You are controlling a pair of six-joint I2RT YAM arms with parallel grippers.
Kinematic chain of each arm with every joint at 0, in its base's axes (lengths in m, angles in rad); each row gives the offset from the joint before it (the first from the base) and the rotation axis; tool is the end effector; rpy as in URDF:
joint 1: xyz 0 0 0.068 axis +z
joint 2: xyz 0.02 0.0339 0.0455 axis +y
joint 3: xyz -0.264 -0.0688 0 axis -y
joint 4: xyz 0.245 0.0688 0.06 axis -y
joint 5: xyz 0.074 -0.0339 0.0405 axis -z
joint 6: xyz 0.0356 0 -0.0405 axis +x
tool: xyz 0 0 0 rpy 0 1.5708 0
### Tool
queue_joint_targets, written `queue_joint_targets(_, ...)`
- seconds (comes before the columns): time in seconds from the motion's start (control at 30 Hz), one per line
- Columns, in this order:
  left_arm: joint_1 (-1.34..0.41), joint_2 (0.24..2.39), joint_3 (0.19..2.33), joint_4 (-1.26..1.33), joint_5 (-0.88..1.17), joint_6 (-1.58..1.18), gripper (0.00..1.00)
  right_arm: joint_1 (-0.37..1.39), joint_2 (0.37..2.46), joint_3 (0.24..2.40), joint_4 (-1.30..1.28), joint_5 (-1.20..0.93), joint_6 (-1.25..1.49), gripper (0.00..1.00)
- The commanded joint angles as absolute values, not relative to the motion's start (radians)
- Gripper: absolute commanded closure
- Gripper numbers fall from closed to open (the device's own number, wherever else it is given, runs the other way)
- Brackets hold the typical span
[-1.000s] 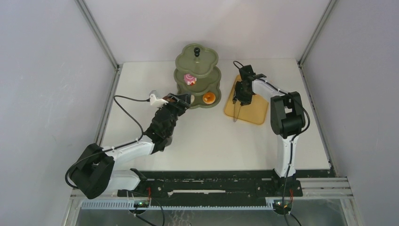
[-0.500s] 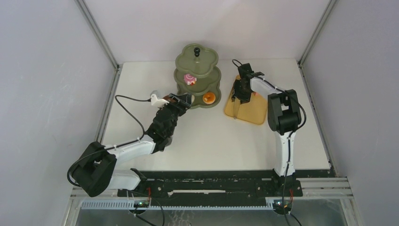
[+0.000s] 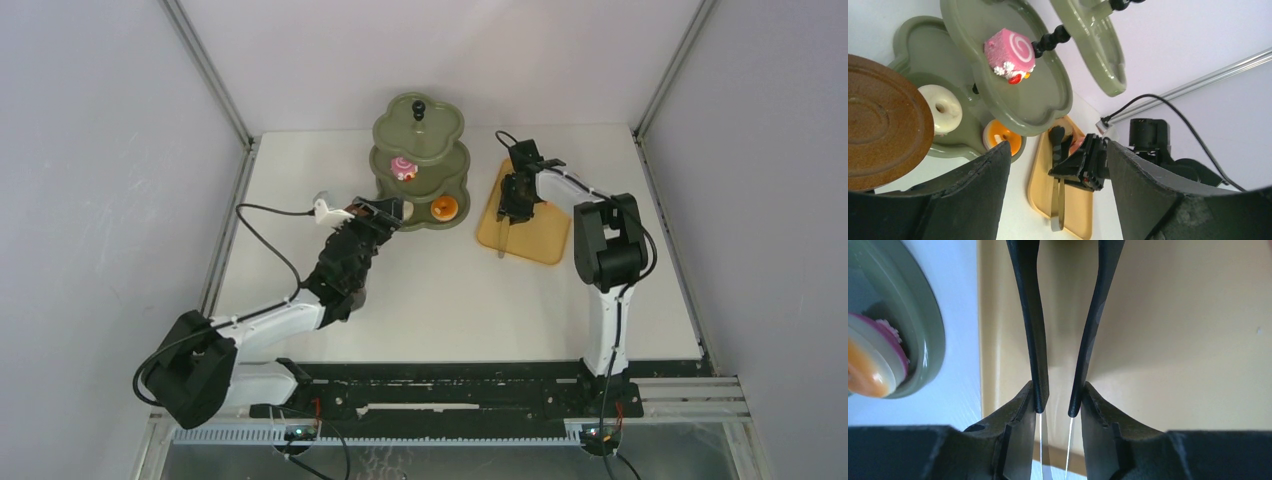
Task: Serve the afternoon tea
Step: Pick up the desert from the tray, then place the desert on the desert table.
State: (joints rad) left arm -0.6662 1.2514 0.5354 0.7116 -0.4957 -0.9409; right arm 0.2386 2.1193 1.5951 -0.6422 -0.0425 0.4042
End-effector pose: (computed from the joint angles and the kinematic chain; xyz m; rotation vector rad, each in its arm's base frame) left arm 0.2201 -0.1515 0.2481 -0.6156 1.5227 -0.8617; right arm 0.4300 0.1061 0.1674 0.2164 2.7532 0.2345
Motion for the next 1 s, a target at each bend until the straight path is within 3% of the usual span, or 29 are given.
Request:
queue_joint_targets(0.0, -0.663, 1.175, 0.503, 0.706, -0.518, -0.911, 0.25, 0.25, 2.001, 1.547, -0.63, -0.046, 0.406, 0.67)
queue_joint_targets(0.43, -0.663, 0.96, 0.469, 0.536, -0.552, -0.857, 0.25, 0.408, 1.674, 1.419, -0.687, 0.038, 0.463, 0.67)
queue_joint_targets(0.97, -0.663, 0.802, 0.456, 0.398, -0.545, -0.828, 0.24, 0.688, 1.53, 1.589, -0.841, 0.198, 0.551, 0.67)
